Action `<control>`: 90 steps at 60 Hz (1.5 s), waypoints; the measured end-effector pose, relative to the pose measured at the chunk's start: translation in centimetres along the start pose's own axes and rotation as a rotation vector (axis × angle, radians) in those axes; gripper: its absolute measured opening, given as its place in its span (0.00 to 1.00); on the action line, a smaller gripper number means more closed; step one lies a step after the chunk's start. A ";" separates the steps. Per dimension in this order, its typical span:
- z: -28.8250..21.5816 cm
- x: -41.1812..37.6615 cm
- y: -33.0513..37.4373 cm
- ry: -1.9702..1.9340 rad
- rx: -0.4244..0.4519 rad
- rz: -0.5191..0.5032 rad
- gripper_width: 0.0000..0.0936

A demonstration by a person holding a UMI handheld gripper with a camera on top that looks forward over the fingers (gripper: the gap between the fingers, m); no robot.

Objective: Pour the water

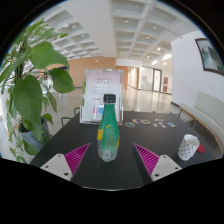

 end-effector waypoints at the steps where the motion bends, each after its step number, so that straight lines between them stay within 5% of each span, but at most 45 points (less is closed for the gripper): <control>1: -0.1 0.0 -0.7 0.000 0.002 0.003 0.91; 14: -0.3 1.0 -7.9 0.000 0.015 0.053 0.86; 23: -0.7 1.0 -9.8 0.024 0.045 0.037 0.60; 37: -1.2 0.8 -9.4 0.018 0.088 0.007 0.43; 45: -3.4 0.4 -7.1 -0.006 0.162 -0.050 0.42; 58: -11.9 1.1 0.9 -0.330 0.389 -0.323 0.42; 73: -16.5 8.9 6.9 -1.147 0.605 -0.816 0.41; 90: -9.7 18.9 3.9 -1.835 0.705 -0.879 0.41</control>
Point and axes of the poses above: the point between the fingertips, and its own axes, seen from behind it with the camera up: x to the right, z down, y backward, against the way the camera looks, the point moved 9 cm from there along y, backward, against the way the camera looks, and after that the axes turned 11 degrees about -z, right-handed, at the moved point
